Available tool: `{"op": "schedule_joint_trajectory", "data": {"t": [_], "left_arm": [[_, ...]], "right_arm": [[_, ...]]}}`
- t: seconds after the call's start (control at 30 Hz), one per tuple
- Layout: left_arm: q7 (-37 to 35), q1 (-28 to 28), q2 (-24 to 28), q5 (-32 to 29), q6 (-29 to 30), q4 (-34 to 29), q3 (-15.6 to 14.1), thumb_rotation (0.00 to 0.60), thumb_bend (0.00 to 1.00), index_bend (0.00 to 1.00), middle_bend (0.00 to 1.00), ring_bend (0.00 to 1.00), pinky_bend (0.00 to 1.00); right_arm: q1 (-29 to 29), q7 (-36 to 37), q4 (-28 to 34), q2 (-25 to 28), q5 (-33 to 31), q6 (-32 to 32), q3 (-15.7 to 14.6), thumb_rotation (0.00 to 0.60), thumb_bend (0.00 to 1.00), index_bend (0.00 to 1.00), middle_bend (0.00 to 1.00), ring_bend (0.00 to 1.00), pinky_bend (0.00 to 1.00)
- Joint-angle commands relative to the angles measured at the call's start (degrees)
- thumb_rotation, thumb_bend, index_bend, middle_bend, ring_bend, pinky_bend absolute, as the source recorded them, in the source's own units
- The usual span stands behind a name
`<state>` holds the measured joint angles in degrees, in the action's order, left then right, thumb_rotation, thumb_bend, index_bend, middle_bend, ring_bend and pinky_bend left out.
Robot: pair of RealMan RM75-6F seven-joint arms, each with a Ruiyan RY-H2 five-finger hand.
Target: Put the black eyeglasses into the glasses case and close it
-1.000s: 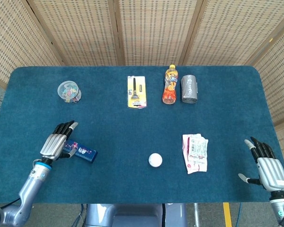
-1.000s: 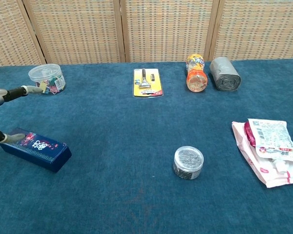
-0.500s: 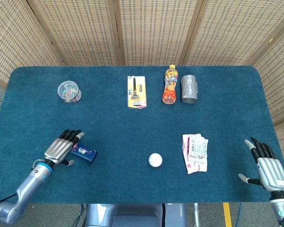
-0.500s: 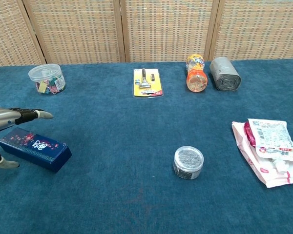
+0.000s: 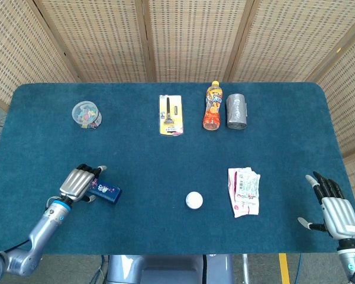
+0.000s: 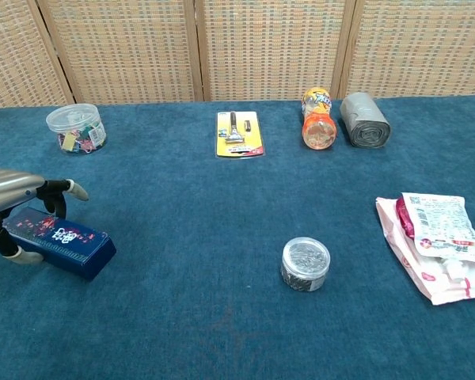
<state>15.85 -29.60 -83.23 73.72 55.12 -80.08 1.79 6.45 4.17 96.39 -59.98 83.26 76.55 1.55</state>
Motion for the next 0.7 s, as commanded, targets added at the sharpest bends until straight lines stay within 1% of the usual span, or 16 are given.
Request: {"op": "schedule_joint_trajectory", "data": {"t": [0.03, 0.1, 0.17, 0.33, 0.37, 0.43, 0.47, 0.5, 0.53, 0.57, 0.6, 0.7], "left_arm": [[-0.1, 0.1, -0.3, 0.3, 0.6, 0.4, 0.2, 0.6, 0.21, 0.24, 0.48, 0.33, 0.2], [-1.0, 0.2, -0.8, 1.0, 1.8, 1.0, 0.5, 0.6, 0.21, 0.28, 0.51, 0.35, 0.2], [-1.7, 0.3, -1.1, 1.6, 2.5, 1.7, 0.6, 0.6, 0.21, 0.3, 0.53, 0.35, 0.2], [-2.2, 0.2, -1.5, 1.6, 2.8, 2.3, 0.9, 0.6, 0.2, 0.3, 0.53, 0.35, 0.2], [-2.3, 0.1, -1.4, 1.2, 2.3, 2.2, 0.9, 0.6, 0.19, 0.3, 0.49, 0.35, 0.2], [-2.2, -0.1, -0.9, 0.2, 0.9, 1.6, 0.9, 0.6, 0.13, 0.27, 0.32, 0.27, 0.2], [-2.3, -0.3, -0.4, -0.3, 0.0, 1.1, 0.8, 0.6, 0.08, 0.22, 0.18, 0.17, 0.19], [-2.3, -0.4, 0.1, -0.7, -0.7, 0.5, 0.7, 0.6, 0.04, 0.14, 0.07, 0.07, 0.16], [-2.3, -0.5, 0.4, -1.0, -0.9, 0.1, 0.7, 0.6, 0.02, 0.09, 0.03, 0.03, 0.13], [-2.5, -0.4, 0.8, -1.0, -0.8, -0.2, 0.8, 0.6, 0.0, 0.04, 0.0, 0.0, 0.08], [-2.7, -0.3, 1.1, -1.0, -0.6, -0.6, 0.8, 0.6, 0.0, 0.01, 0.0, 0.0, 0.04], [-3.2, 0.4, 2.8, -0.8, 0.7, -2.5, 0.8, 0.6, 0.0, 0.0, 0.0, 0.0, 0.0]], "right_arm": [[0.0, 0.0, 0.0, 0.0, 0.0, 0.0, 0.0, 0.6, 0.0, 0.0, 0.0, 0.0, 0.0], [0.0, 0.0, 0.0, 0.0, -0.1, 0.0, 0.0, 0.6, 0.0, 0.0, 0.0, 0.0, 0.0], [0.0, 0.0, 0.0, 0.0, -0.1, -0.1, 0.0, 0.6, 0.0, 0.0, 0.0, 0.0, 0.0], [0.0, 0.0, 0.1, 0.0, -0.1, -0.1, 0.0, 0.6, 0.0, 0.0, 0.0, 0.0, 0.0], [0.0, 0.0, 0.1, 0.0, -0.1, -0.1, 0.0, 0.6, 0.0, 0.0, 0.0, 0.0, 0.0], [0.0, 0.0, 0.0, 0.0, -0.1, -0.1, 0.0, 0.6, 0.0, 0.0, 0.0, 0.0, 0.0], [0.0, 0.0, 0.1, 0.0, -0.1, -0.1, 0.0, 0.6, 0.0, 0.0, 0.0, 0.0, 0.0], [0.0, 0.1, 0.1, 0.0, -0.1, -0.1, 0.0, 0.6, 0.0, 0.0, 0.0, 0.0, 0.0], [0.0, 0.1, 0.1, 0.1, -0.1, -0.1, 0.0, 0.6, 0.0, 0.0, 0.0, 0.0, 0.0], [0.0, 0.0, 0.1, 0.1, -0.1, -0.1, 0.0, 0.6, 0.0, 0.0, 0.0, 0.0, 0.0], [0.0, 0.0, 0.1, 0.1, -0.1, -0.1, 0.0, 0.6, 0.0, 0.0, 0.0, 0.0, 0.0], [0.0, 0.1, 0.0, 0.1, -0.1, -0.1, 0.0, 0.6, 0.0, 0.0, 0.0, 0.0, 0.0]]}}
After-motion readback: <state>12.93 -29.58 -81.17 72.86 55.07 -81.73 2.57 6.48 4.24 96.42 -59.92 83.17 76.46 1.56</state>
